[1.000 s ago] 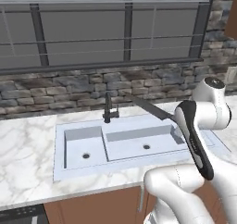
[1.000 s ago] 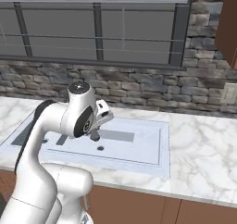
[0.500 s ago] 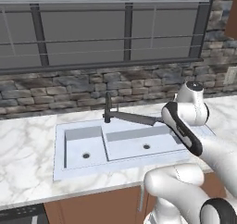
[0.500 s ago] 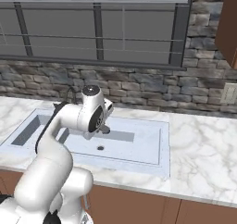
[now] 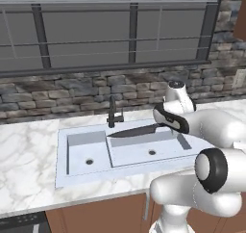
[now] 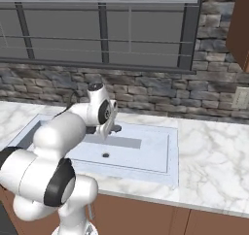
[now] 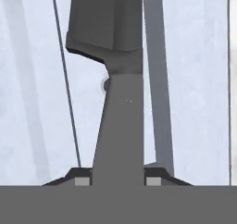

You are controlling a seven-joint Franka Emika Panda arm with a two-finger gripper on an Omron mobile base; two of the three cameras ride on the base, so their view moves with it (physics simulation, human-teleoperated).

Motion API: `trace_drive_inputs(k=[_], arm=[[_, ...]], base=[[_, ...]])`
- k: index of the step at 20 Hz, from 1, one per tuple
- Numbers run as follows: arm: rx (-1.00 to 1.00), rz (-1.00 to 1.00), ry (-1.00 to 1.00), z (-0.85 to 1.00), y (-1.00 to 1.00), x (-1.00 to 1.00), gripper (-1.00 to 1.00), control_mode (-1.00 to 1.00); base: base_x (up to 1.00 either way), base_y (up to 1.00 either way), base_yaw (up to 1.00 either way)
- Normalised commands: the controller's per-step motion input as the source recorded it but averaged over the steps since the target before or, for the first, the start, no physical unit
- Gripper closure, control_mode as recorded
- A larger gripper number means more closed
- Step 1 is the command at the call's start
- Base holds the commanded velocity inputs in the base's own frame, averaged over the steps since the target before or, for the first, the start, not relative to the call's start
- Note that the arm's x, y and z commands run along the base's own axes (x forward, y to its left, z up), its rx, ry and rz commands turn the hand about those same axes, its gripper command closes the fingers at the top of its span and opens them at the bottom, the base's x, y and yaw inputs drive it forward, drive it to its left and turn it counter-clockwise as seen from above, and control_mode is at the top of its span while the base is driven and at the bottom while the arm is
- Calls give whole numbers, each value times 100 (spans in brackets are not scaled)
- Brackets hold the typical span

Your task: Move the cutting board and knife to the sink. Then move spray from the cabinet to the counter.

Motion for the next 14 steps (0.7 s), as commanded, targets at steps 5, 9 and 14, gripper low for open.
trace_drive_inputs(k=[5, 9, 14], arm=[[-3, 10, 3, -5, -41, 19, 100, -100], [1, 1, -11, -16, -29, 0, 100, -100], [0, 0, -7, -24, -14, 0, 100, -100]], base=[[0, 0, 0], [0, 0, 0], [0, 0, 0]])
